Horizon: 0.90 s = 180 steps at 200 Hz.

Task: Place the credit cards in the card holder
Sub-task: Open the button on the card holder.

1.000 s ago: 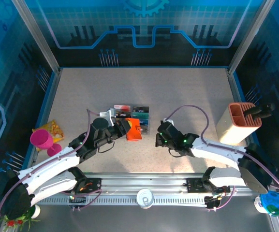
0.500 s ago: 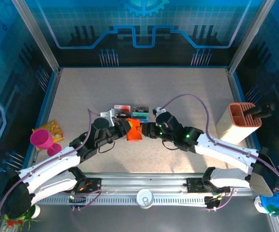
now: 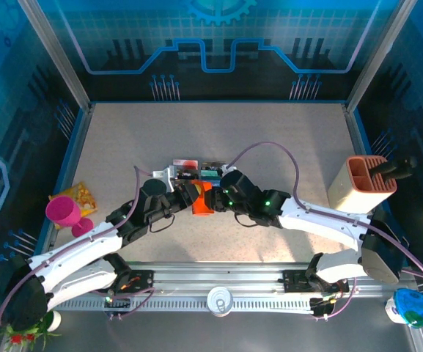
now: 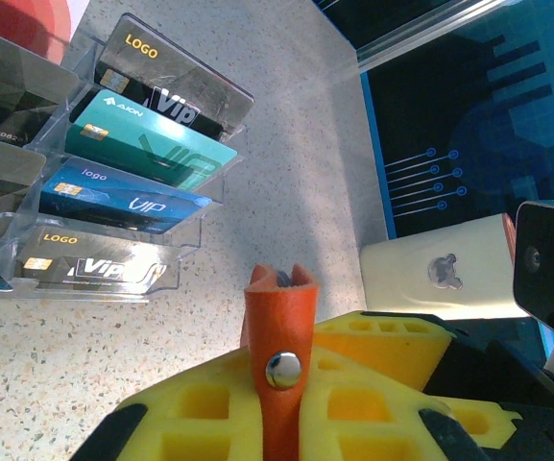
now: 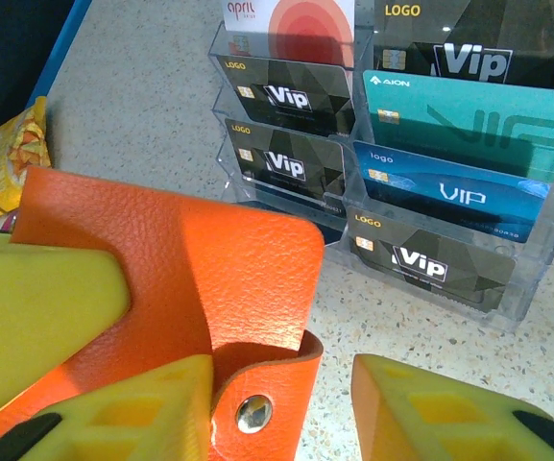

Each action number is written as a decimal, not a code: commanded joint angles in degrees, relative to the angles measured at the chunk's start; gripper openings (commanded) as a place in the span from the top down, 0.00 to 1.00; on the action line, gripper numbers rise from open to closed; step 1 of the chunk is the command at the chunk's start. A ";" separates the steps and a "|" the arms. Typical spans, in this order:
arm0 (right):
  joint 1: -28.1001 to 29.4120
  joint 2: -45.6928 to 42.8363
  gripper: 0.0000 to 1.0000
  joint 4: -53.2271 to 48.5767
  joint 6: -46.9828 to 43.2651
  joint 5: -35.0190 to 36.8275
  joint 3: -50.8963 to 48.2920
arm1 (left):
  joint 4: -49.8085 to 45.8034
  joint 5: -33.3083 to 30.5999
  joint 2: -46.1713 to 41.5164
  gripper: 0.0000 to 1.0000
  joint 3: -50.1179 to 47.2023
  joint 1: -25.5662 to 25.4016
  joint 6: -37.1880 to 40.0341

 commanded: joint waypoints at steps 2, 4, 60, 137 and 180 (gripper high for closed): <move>-0.39 1.21 0.60 -0.24 0.51 2.74 -1.27 | 2.18 0.39 0.01 0.98 1.31 -0.38 0.24; -0.43 1.25 0.61 -0.27 0.51 2.81 -1.27 | 2.18 0.40 0.01 0.98 1.31 -0.36 0.26; -0.72 2.83 0.69 0.63 1.35 1.10 -3.28 | 2.26 0.12 0.01 0.98 1.31 -0.39 0.24; 0.79 4.76 0.83 1.60 2.77 -0.34 -4.07 | 2.41 -0.25 0.45 0.98 1.58 -0.60 0.14; 0.99 5.27 1.00 2.28 4.13 0.23 -7.26 | 2.26 -0.38 0.38 0.98 1.84 -0.68 0.10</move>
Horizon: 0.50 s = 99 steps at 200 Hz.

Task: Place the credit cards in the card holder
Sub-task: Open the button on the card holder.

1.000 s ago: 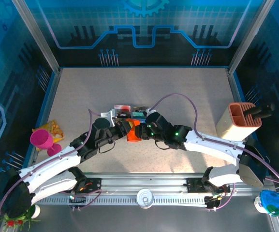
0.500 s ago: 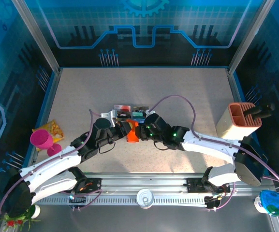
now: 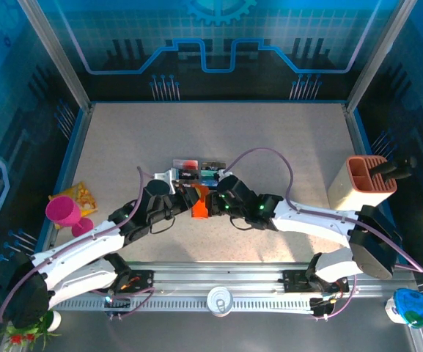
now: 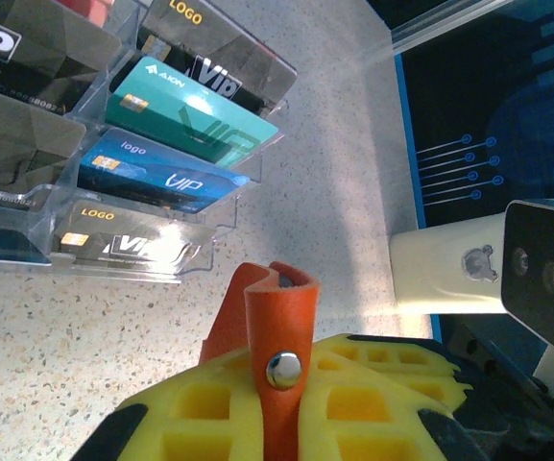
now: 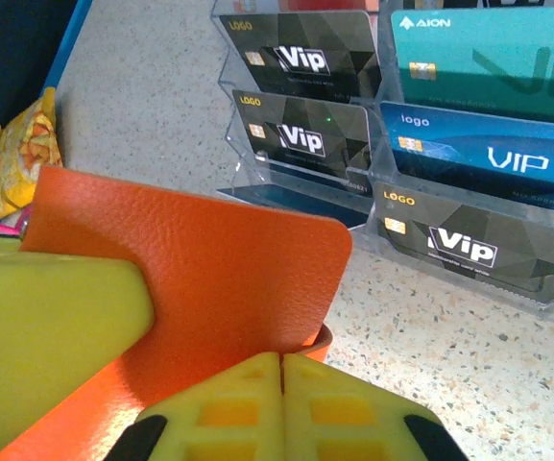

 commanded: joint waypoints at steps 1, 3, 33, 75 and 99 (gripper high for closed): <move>0.18 2.00 1.00 -5.22 0.83 2.07 -3.54 | 4.86 -0.16 -1.14 0.98 1.84 -0.37 0.09; 0.18 2.00 1.00 -5.30 0.84 2.17 -3.76 | 4.90 -0.17 -1.14 0.98 1.88 -0.34 0.09; -0.41 2.21 1.00 -6.37 1.33 4.47 -7.01 | 4.94 0.01 -1.63 0.99 2.28 -0.51 -0.41; -3.12 2.98 1.00 -5.41 1.66 4.23 -10.60 | 5.08 0.35 -2.18 1.00 2.80 -0.71 -1.18; -3.79 2.64 1.00 -5.30 1.48 3.63 -10.79 | 5.13 0.34 -2.55 1.00 2.81 -0.86 -1.36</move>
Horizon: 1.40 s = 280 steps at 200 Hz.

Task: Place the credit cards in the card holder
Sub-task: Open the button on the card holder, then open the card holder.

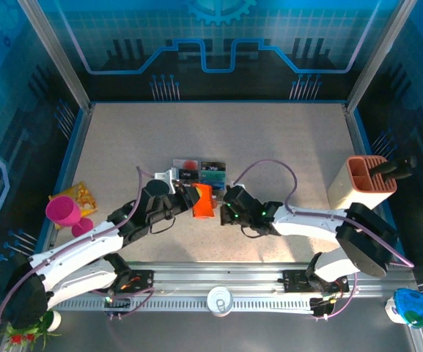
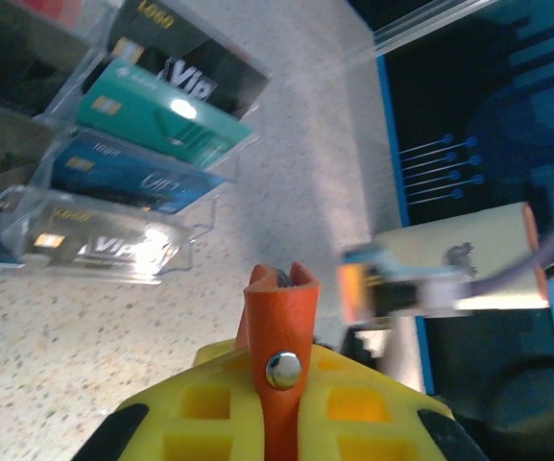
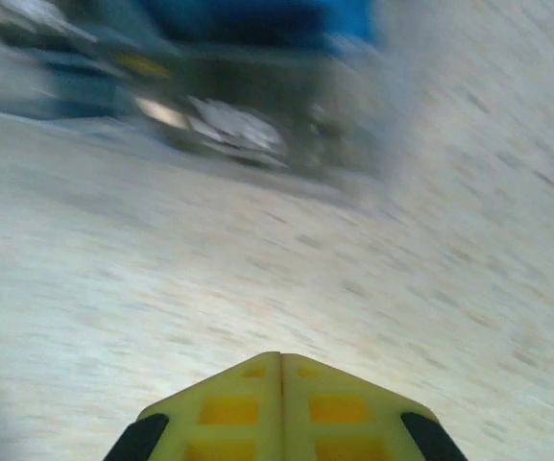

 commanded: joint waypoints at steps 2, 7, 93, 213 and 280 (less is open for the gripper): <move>-0.71 -0.14 1.00 -4.22 0.15 1.45 -0.50 | 4.03 0.20 -1.48 1.00 2.15 -0.40 -0.98; -0.78 -0.44 1.00 -4.44 0.04 1.35 -0.41 | 4.01 0.18 -1.57 1.00 2.08 -0.36 -0.96; -4.92 -32.02 0.55 -7.82 1.29 -4.72 -6.73 | 8.04 1.98 -1.40 0.96 0.69 -0.32 -4.42; -5.93 -23.62 0.44 15.67 6.57 -12.65 -5.50 | 14.18 3.01 0.85 0.96 0.41 -0.34 -8.09; -8.47 -27.41 0.55 21.64 10.77 -11.99 -12.26 | 19.53 2.81 1.67 0.97 -1.80 -0.39 -11.39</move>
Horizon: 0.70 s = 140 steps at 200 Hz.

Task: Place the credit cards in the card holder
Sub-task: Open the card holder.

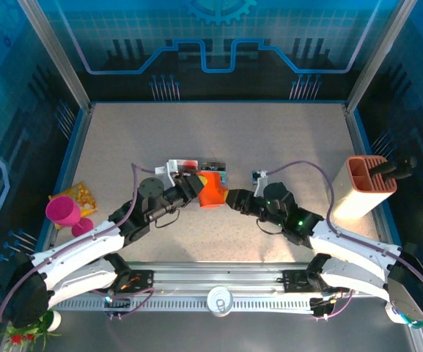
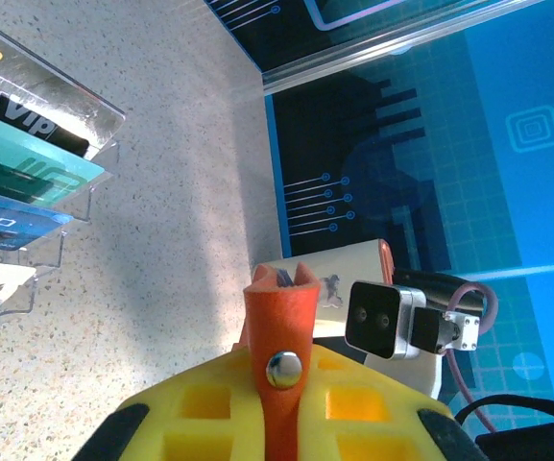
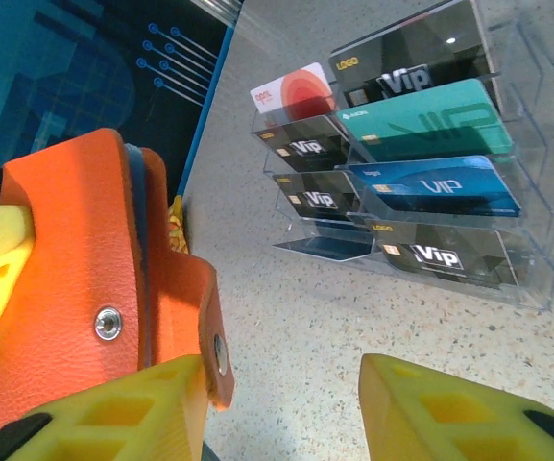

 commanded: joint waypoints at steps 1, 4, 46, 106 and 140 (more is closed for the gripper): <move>-0.96 -1.49 0.55 4.23 2.02 0.40 -1.29 | 4.99 0.67 0.41 0.97 -0.86 -0.37 -2.05; -0.97 -1.49 0.55 4.44 2.11 0.29 -1.38 | 5.29 0.69 0.53 0.97 -0.90 -0.39 -2.21; -1.57 -0.74 0.56 9.02 4.43 -1.27 -2.98 | 9.63 0.51 1.81 0.97 -1.70 -0.38 -4.99; -2.80 0.27 0.56 16.69 8.38 -3.73 -5.27 | 18.31 -0.01 4.61 0.97 -2.59 -0.68 -9.31; -3.71 -0.21 0.56 20.85 10.43 -5.04 -6.43 | 20.42 -0.28 5.79 0.97 -2.95 -0.69 -10.32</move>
